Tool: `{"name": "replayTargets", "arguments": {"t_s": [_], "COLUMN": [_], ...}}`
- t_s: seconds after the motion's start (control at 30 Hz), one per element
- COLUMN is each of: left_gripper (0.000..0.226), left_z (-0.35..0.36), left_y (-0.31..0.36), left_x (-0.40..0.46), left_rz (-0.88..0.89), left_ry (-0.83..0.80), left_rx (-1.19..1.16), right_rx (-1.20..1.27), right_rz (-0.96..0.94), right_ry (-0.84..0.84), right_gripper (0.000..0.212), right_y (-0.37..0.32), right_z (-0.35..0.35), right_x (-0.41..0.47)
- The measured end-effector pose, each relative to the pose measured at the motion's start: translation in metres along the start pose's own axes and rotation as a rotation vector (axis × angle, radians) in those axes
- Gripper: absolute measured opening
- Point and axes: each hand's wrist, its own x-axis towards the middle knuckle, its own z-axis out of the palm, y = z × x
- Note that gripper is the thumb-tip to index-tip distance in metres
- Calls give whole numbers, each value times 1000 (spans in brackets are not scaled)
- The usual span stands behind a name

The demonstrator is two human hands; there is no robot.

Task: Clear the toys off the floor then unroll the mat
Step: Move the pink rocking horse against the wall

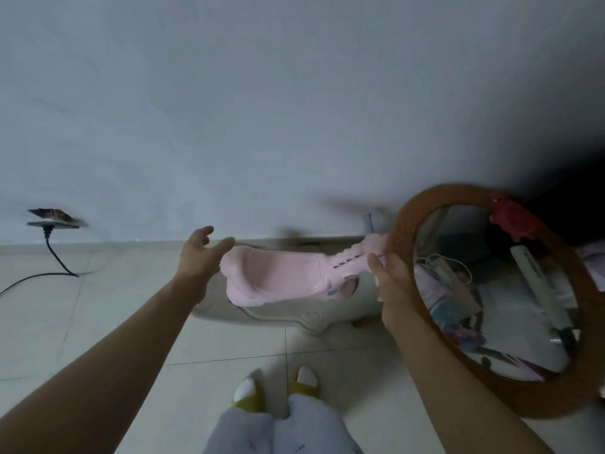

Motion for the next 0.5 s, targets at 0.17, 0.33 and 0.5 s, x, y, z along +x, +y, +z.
{"name": "replayTargets", "arguments": {"t_s": [0.17,0.33,0.5], "left_gripper": [58,56,55], "left_z": [-20,-32,-43], "left_y": [21,38,47], "left_x": [-26,-41,-45], "left_rz": [2,19,44], "left_ry": [-4,-6,9], "left_rx": [-3,-4,-13], "right_rx": [13,-2,-56], "right_rz": [-15,-31,-53], "right_ry": [-34,-75,-50], "right_gripper": [46,49,56], "right_y": [-26,-41,-50], "right_z": [-7,-4,7], "right_x": [-21,-33,-37]}}
